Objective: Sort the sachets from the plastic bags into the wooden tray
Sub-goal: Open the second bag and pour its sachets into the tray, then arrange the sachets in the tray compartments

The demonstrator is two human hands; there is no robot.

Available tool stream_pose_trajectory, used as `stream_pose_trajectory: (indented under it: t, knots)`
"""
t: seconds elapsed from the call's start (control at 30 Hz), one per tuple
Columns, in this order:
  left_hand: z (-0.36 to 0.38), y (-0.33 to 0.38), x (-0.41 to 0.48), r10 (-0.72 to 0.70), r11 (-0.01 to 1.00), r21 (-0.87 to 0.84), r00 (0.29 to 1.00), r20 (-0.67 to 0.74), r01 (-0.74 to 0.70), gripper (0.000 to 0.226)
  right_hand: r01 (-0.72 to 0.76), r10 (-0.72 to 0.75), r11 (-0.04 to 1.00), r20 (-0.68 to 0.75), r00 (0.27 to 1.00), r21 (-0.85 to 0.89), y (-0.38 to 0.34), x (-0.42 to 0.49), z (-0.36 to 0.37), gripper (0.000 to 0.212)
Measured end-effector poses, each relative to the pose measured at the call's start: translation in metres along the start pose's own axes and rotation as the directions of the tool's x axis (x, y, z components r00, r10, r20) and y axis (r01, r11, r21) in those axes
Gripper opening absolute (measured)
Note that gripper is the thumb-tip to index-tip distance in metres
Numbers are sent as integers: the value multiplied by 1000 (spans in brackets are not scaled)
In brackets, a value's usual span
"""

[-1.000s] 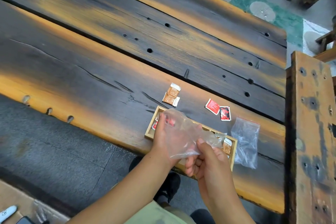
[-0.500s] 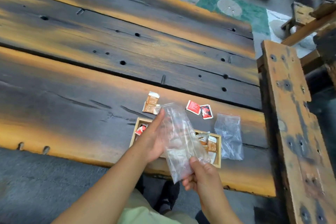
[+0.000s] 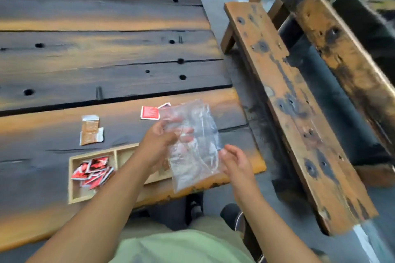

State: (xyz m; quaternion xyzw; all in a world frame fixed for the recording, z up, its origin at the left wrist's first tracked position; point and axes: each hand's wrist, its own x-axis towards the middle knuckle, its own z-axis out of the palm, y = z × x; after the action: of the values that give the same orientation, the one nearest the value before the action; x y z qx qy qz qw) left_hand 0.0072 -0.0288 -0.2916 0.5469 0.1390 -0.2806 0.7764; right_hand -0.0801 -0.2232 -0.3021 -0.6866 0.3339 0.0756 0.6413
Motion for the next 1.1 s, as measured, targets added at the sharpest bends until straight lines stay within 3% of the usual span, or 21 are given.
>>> stream_pose_trajectory:
  t: [0.07, 0.2, 0.3, 0.37, 0.43, 0.53, 0.63, 0.7, 0.83, 0.97, 1.1]
  knots:
    - [22, -1, 15, -24, 999, 27, 999, 40, 23, 37, 53, -43, 993, 98, 994, -103, -16, 26, -18, 31]
    - [54, -11, 49, -58, 998, 33, 997, 55, 56, 33, 98, -13, 952, 281, 960, -291, -37, 80, -38, 8]
    - [62, -23, 78, -33, 994, 103, 994, -107, 44, 35, 81, -19, 957, 218, 976, -280, -36, 117, -42, 24]
    - [65, -37, 98, 26, 941, 330, 961, -277, 70, 45, 53, -1, 956, 178, 984, -289, -32, 141, -44, 26]
    - [69, -50, 111, 178, 802, 593, 917, -356, 75, 46, 36, 18, 946, 165, 986, -321, -22, 164, -48, 22]
    - [71, -70, 120, 358, 484, 875, 916, -182, -16, 39, 33, 49, 910, 187, 981, -413, -8, 193, -49, 25]
    - [71, -85, 125, 334, 215, 964, 939, 76, -155, 37, 58, 83, 852, 243, 967, -520, 1, 210, -45, 22]
    - [73, -90, 129, 272, 87, 984, 954, 124, -153, 42, 77, 87, 818, 254, 963, -570, 4, 218, -42, 23]
    - [74, -96, 135, 186, -87, 994, 979, 86, -71, 53, 163, 23, 674, 241, 970, -721, 3, 226, -40, 24]
    - [76, -102, 139, 175, -176, 984, 982, 67, -36, 55, 261, -47, 472, 272, 961, -842, 1, 228, -43, 30]
    - [78, -106, 142, 189, -246, 969, 979, 73, -25, 54, 304, -77, 370, 297, 952, -878, 2, 229, -42, 32]
